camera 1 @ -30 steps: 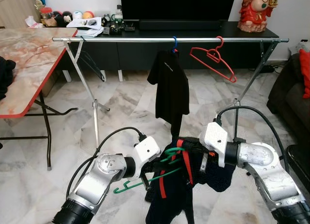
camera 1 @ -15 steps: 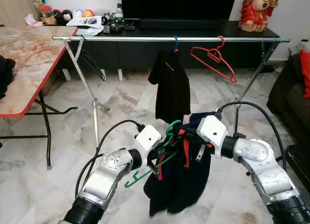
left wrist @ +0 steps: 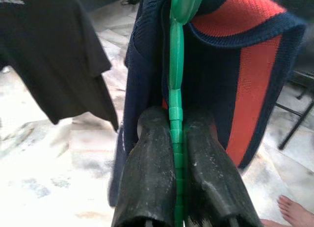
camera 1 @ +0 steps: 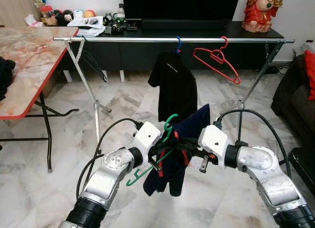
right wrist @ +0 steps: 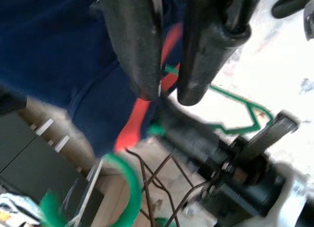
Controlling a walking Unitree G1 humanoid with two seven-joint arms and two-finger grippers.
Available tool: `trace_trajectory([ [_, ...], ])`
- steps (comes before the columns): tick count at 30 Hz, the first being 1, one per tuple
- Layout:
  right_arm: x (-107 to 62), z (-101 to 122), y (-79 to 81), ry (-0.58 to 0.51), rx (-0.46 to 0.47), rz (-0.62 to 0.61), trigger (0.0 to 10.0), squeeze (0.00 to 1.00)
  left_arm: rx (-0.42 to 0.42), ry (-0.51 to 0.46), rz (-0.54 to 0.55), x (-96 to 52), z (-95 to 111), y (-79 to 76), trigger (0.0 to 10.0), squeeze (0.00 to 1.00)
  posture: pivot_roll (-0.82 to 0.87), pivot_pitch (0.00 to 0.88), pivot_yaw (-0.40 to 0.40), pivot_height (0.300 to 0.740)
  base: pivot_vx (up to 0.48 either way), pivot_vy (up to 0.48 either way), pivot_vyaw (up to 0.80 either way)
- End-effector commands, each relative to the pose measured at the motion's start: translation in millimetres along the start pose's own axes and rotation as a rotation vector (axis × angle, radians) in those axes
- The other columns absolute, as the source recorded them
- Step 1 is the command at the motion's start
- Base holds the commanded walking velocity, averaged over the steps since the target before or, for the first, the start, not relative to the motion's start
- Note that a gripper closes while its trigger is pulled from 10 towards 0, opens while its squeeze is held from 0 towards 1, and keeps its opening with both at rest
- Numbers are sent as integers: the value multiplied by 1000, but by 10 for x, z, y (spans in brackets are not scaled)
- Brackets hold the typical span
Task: Hang hanger
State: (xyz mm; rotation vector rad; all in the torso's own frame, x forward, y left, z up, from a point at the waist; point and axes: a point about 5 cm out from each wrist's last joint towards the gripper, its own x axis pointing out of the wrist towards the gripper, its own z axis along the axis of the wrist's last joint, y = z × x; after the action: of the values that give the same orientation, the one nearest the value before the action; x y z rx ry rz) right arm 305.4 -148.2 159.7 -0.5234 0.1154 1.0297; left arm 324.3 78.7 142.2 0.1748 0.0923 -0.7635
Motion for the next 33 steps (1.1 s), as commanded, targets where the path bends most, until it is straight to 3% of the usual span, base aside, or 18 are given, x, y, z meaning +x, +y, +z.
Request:
trace_trajectory([
  [1, -11, -2, 52, 32, -28, 30, 10000, 1000, 1, -67, 35, 17, 126, 66, 10000, 0, -52, 98, -33, 740, 0, 0, 0],
  [10, -81, -21, 181, 83, -51, 95, 10000, 1000, -10, -74, 56, 8, 102, 90, 10000, 0, -56, 99, -36, 740, 0, 0, 0],
  [16, -193, 69, 73, 86, -96, 17, 10000, 1000, -9, -63, 66, -3, 59, 116, 10000, 0, -62, 96, -40, 740, 0, 0, 0],
  [19, -297, 169, -119, 59, -140, -117, 10000, 945, -3, -25, 20, -33, -7, 85, 10000, 0, -62, 96, -40, 740, 0, 0, 0],
  [20, -331, 181, -194, 66, -149, -161, 10000, 0, 4, -8, 5, -45, -36, 79, 10000, 0, -63, 95, -40, 740, 0, 0, 0],
  [21, -383, 196, -304, 79, -165, -224, 10000, 0, 14, 19, -25, -65, -80, 63, 10000, 0, -65, 94, -40, 740, 0, 0, 0],
  [22, -383, 196, -304, 79, -165, -224, 10000, 0, 14, 19, -25, -65, -80, 63, 10000, 0, -65, 94, -40, 740, 0, 0, 0],
  [24, -489, 205, -512, 104, -201, -314, 10000, 0, 44, 83, -146, -130, -184, -22, 10000, 0, -64, 92, -41, 740, 0, 0, 0],
  [27, -518, 206, -566, 106, -199, -318, 10000, 0, 63, 107, -198, -164, -225, -58, 10000, 0, -63, 91, -41, 740, 0, 0, 0],
  [30, -554, 152, -583, 139, -207, -155, 10000, 0, 118, 136, -315, -261, -286, -122, 10000, 0, -67, 87, -43, 740, 0, 0, 0],
  [33, -562, 116, -542, 155, -205, -62, 10000, 0, 119, 136, -341, -283, -285, -129, 10000, 0, -69, 86, -44, 740, 0, 0, 0],
])
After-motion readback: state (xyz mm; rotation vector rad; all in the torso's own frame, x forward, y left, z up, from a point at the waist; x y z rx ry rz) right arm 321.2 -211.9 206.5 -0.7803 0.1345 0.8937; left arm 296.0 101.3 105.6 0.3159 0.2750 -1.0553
